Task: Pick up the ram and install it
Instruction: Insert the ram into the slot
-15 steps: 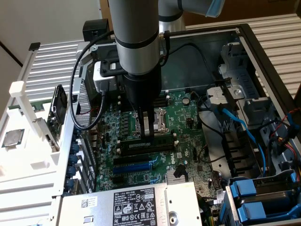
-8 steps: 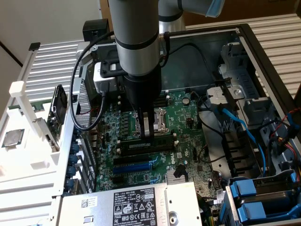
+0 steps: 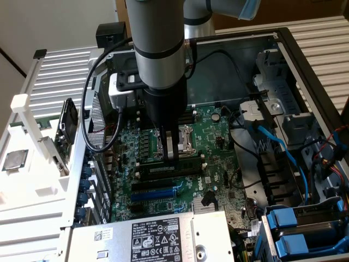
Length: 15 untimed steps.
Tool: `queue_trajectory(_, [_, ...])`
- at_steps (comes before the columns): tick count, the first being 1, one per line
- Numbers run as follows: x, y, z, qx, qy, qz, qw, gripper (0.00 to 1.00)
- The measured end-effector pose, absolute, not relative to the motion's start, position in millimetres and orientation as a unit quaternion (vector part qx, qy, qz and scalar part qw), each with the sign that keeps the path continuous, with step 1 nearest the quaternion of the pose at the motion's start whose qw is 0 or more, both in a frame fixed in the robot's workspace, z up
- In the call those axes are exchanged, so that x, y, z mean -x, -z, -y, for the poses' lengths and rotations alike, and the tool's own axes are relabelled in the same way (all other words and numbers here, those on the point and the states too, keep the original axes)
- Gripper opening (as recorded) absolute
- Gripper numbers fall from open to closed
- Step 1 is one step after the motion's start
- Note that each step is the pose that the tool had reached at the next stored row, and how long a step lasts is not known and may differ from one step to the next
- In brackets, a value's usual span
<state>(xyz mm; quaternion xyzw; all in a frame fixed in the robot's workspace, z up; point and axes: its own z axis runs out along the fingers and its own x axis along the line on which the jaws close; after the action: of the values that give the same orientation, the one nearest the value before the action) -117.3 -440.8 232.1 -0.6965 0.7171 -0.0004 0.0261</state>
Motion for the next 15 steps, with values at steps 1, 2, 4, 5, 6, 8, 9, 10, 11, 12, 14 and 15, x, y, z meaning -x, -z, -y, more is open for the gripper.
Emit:
queue_trajectory(1, [117.3, -231.9, 440.8, 0.696, 0.0, -0.717, 0.026, 0.12])
queue_trajectory(2, [117.3, -231.7, 440.8, 0.696, 0.0, -0.717, 0.026, 0.12])
queue_trajectory(4, [117.3, -231.4, 440.8, 0.696, 0.0, -0.717, 0.026, 0.12])
queue_trajectory(5, [117.3, -231.4, 440.8, 0.696, 0.0, -0.717, 0.026, 0.12])
queue_trajectory(6, [117.3, -231.4, 440.8, 0.696, 0.0, -0.717, 0.026, 0.12])
queue_trajectory(8, [117.3, -231.4, 440.8, 0.696, 0.0, -0.717, 0.026, 0.12])
queue_trajectory(9, [117.3, -231.4, 440.8, 0.696, 0.0, -0.717, 0.026, 0.12])
queue_trajectory(10, [117.3, -231.4, 440.8, 0.696, 0.0, -0.717, 0.026, 0.12])
queue_trajectory(11, [117.3, -231.4, 440.8, 0.696, 0.0, -0.717, 0.026, 0.12])
queue_trajectory(12, [117.3, -231.4, 440.8, 0.696, 0.0, -0.717, 0.026, 0.12])
queue_trajectory(14, [117.3, -231.4, 440.8, 0.696, 0.0, -0.717, 0.026, 0.12])
queue_trajectory(15, [117.3, -231.4, 440.8, 0.696, 0.0, -0.717, 0.026, 0.12])
